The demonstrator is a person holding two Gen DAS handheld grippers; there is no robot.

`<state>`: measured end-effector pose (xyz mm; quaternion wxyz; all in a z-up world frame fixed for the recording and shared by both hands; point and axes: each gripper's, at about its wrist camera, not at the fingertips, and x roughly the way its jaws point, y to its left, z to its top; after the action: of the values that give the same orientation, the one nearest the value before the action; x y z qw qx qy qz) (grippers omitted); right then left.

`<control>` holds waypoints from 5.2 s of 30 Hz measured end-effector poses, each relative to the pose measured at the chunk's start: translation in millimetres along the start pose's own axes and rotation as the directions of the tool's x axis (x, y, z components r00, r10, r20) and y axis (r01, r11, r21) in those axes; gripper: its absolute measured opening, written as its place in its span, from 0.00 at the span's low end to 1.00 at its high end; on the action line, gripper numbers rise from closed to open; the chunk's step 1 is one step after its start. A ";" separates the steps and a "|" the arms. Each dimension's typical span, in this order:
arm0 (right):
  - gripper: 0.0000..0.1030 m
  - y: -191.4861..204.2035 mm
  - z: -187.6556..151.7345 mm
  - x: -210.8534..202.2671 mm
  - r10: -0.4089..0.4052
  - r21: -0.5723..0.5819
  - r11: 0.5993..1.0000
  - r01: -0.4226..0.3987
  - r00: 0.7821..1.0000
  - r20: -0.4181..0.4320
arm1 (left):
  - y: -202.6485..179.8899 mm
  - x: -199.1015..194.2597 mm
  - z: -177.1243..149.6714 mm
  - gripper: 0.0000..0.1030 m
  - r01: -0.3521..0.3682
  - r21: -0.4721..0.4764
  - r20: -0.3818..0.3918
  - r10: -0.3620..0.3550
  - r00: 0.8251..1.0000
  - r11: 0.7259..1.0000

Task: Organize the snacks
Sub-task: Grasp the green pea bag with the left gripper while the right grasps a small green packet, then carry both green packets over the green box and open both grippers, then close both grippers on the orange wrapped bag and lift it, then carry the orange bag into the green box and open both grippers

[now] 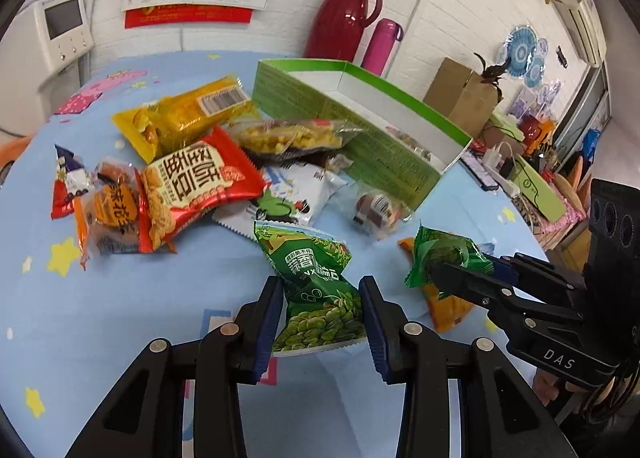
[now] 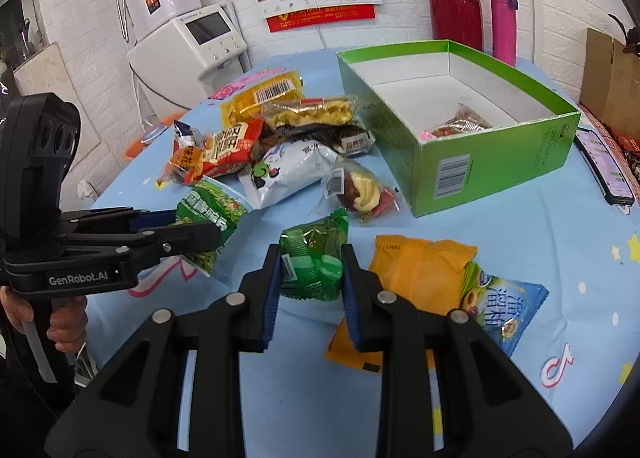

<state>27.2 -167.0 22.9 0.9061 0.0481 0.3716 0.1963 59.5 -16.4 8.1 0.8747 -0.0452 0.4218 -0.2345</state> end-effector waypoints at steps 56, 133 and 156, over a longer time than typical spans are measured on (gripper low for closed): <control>0.78 -149.3 144.1 65.6 -0.121 0.155 0.981 0.121 0.993 -0.010 | -21.4 112.5 187.4 0.91 -0.125 0.053 0.112 0.118 0.987 0.991; 0.14 -55.6 -13.5 -46.7 0.101 0.227 0.968 -0.110 0.994 0.050 | -94.0 31.1 18.0 0.30 0.222 0.069 -0.048 -0.219 0.974 0.973; 0.14 -106.8 93.7 21.4 0.057 0.220 0.973 -0.074 0.995 0.083 | -66.1 95.3 148.4 0.29 0.158 0.107 0.001 -0.159 0.987 0.982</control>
<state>140.0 -251.3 51.4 0.9016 0.1691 0.3546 0.1811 198.5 -135.3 53.2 0.8564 -0.0331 0.3997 -0.3251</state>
